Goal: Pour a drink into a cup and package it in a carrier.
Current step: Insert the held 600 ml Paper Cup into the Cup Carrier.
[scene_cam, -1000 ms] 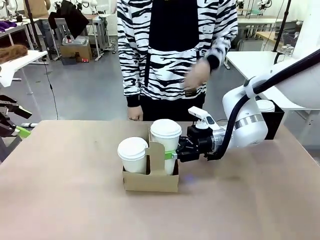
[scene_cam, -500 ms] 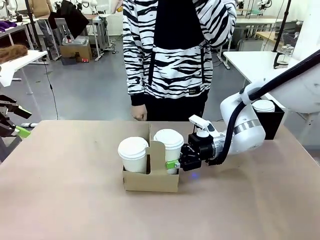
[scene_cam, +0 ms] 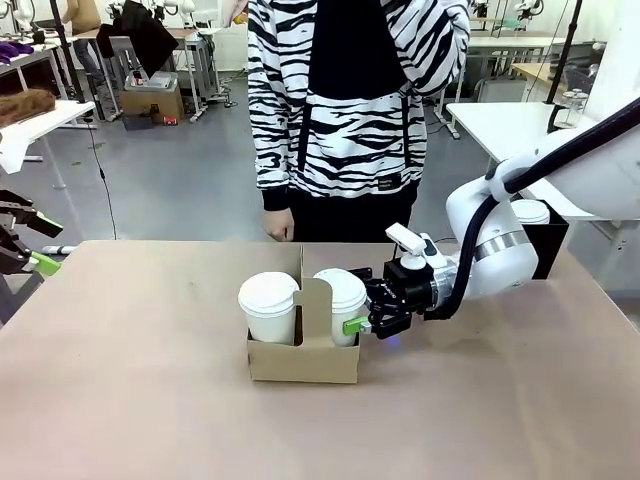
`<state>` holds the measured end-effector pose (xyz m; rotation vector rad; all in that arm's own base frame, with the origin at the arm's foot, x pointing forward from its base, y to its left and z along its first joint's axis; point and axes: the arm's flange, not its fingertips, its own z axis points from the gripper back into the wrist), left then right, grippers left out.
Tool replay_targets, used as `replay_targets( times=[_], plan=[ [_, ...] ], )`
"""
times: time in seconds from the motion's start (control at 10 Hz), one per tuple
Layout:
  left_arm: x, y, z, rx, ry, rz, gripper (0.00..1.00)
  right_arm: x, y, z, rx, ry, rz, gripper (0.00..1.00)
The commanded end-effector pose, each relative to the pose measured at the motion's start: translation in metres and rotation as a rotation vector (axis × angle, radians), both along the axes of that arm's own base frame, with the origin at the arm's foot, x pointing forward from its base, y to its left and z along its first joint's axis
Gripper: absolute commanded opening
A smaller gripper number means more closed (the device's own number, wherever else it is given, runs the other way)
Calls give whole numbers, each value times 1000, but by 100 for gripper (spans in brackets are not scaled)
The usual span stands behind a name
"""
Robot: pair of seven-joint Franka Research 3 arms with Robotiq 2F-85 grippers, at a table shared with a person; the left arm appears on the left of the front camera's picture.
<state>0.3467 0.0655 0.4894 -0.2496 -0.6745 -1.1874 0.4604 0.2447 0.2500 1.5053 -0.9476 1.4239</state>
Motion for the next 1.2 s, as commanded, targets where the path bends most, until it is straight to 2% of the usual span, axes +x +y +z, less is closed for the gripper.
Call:
replay_targets(
  times=[0.0,0.2,0.3,0.4,0.7,0.9,1.1],
  plan=[
    [1,0,1,-19,1,-6,94,-6,-28,14,-49,-74,-48,100],
    [1,0,1,-19,1,-6,94,-4,-55,32,-102,-75,-109,100],
    [1,0,1,-19,1,-6,94,-3,-70,42,-122,-52,-157,100],
    [1,0,1,-19,1,-6,94,-6,-89,54,-164,-3,-250,100],
    [1,0,1,-19,1,-6,94,-49,-165,115,-421,239,-592,100],
    [1,0,1,-19,1,-6,94,-82,-217,151,-618,366,-762,100],
    [1,0,1,-19,1,-6,94,-105,-251,170,-731,437,-911,100]
  ],
)
